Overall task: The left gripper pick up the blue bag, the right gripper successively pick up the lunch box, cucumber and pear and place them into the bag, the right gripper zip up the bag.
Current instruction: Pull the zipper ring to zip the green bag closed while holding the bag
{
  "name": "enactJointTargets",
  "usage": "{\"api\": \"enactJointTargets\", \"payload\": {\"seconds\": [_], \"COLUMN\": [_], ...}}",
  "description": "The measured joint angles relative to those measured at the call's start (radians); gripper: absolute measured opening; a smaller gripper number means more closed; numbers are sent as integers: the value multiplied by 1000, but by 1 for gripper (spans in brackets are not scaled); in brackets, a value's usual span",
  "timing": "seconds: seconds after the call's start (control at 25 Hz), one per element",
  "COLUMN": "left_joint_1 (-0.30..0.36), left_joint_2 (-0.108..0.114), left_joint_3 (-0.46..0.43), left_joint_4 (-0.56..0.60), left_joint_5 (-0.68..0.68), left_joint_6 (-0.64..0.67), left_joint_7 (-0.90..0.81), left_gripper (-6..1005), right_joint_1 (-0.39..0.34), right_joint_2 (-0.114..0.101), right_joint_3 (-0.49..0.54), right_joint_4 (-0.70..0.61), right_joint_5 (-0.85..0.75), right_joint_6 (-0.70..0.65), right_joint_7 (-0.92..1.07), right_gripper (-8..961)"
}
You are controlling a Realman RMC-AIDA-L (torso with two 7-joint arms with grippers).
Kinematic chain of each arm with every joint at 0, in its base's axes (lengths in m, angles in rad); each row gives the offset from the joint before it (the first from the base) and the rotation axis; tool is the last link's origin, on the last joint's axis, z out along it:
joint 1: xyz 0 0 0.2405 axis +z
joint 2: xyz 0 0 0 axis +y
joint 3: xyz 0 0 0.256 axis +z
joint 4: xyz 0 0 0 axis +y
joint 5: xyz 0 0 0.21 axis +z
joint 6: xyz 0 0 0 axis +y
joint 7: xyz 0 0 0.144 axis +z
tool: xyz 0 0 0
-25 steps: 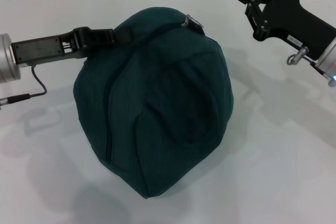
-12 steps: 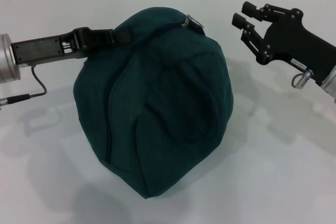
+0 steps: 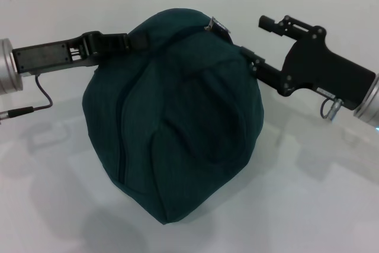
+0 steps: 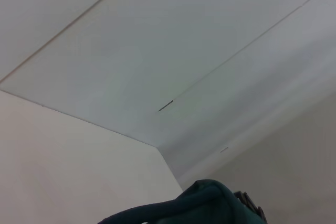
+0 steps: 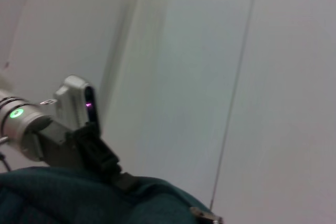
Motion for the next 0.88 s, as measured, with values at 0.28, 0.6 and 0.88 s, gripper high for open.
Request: {"api": "enactJointTargets", "payload": {"seconds": [0.28,0.6,0.88], "left_joint_1": [0,3,3], "left_joint_2": [0,-2,-9], "left_joint_3": [0,0,0], "left_joint_4": [-3,-5,-2], "left_joint_5": [0,0,0], "left_joint_6": [-1,-2,-2], "left_joint_7": [0,0,0], "left_gripper": [49,48,48], "right_joint_1": [2,4,9], "right_joint_2": [2,2,2], "right_joint_3": [-13,-7,-5], "right_joint_4": [-15,-29,-35], "right_joint_5": [-7,0,1], "right_joint_6": [2,11,41], "right_joint_7": [-35,-47,-48], "right_gripper": [564,554,553]}}
